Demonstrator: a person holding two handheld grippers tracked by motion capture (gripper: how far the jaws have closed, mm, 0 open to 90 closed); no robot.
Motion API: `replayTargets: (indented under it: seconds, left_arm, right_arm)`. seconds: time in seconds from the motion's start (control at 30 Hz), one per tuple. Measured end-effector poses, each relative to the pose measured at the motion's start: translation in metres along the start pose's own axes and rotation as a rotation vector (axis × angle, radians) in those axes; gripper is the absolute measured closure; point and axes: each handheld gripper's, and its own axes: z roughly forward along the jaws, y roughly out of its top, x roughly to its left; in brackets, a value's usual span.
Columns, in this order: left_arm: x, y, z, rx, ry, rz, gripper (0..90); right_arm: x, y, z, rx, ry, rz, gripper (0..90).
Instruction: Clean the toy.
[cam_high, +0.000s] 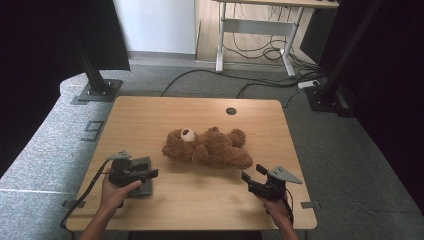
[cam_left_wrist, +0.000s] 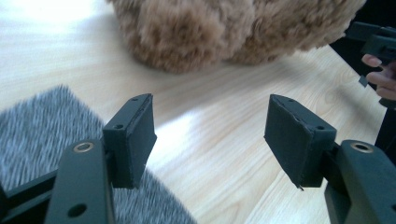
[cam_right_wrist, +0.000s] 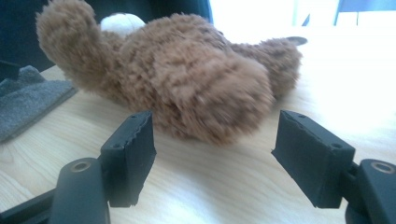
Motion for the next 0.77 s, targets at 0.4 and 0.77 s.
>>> replayTargets:
  seconds: [0.4, 0.77]
  left_arm:
    - [-0.01, -0.018, -0.01, -0.005, 0.016, 0.06, 33.8]
    - [-0.004, -0.019, -0.015, -0.027, 0.01, 0.036, 33.9]
  right_arm:
    - [-0.018, -0.021, -0.01, 0.067, -0.035, 0.032, 27.2]
    - [-0.018, -0.021, -0.006, 0.078, -0.044, 0.017, 26.3]
